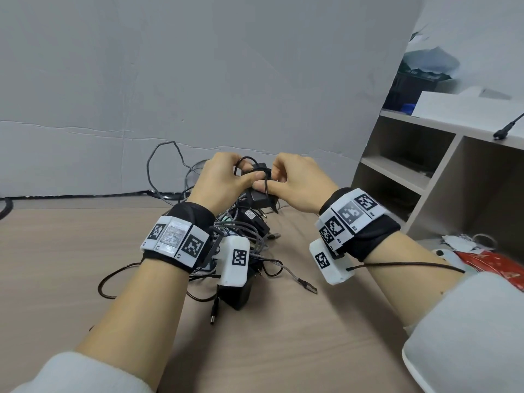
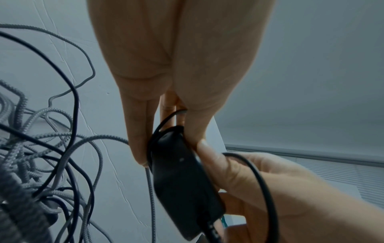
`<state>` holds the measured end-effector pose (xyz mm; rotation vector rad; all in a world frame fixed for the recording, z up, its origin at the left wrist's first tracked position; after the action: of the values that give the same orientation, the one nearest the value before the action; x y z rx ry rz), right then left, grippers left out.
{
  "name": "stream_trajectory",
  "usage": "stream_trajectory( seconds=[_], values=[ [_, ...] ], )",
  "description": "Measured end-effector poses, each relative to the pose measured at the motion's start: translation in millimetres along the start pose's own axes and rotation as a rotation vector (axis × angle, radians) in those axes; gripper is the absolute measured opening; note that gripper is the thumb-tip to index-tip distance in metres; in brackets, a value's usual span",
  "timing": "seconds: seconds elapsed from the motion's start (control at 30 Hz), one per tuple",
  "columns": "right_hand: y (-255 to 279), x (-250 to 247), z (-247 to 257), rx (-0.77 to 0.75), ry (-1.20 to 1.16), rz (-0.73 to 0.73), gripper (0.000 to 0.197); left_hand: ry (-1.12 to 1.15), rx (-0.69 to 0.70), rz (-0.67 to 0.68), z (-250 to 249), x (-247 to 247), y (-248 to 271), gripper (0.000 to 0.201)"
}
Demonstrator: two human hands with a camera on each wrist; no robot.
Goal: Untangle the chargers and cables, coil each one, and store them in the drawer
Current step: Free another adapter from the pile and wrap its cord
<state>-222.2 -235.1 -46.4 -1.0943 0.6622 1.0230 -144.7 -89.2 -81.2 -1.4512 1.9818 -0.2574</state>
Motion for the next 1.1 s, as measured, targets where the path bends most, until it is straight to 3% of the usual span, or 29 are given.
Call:
stream_trajectory(
  seconds=[0.13, 0.4, 0.67, 0.87, 0.97, 1.1],
  values=[
    [-1.7, 1.3, 0.7, -0.026, 0.104, 0.047, 0.026, -0.023, -0.016, 0.051, 5.5, -3.8, -1.9, 0.020],
    [5.8, -9.8, 1.9, 0.014, 0.129, 0.232, 0.031, -0.091, -0.019, -0.062, 8.6, -10.1, -2.5, 0.014],
    [1.8, 5.7, 4.2, 0.071, -0.014, 0.088, 0.028, -0.098, 0.005, -0.084, -2.5, -2.8, 0.5, 0.015],
    [0.7, -1.6, -0.9, 0.184, -0.340, -0.065, 0.021, -0.047, 0.004, -0.114, -4.8, -4.3, 2.0, 0.015],
    [-2.2, -2.7, -4.1, 0.229, -0.430, -0.184, 0.023, 0.038, 0.017, -0.058, -10.3, -0.6, 7.4, 0.035],
    [-4.5, -9.6, -8.7, 0.165, -0.328, -0.284, 0.016, 0.192, -0.046, 0.051, -11.9, -1.3, 7.7, 0.037]
  ],
)
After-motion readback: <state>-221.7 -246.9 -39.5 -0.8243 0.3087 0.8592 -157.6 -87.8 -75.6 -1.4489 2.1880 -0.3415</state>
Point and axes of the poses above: each hand's wrist, its own y-axis away from the middle knuckle, its own x-axis out of the palm, z = x × y, the point moved 2 cm from there along -y, towards the middle knuckle, and after that the axes turned 1 degree about -z, right-handed, at the moved point
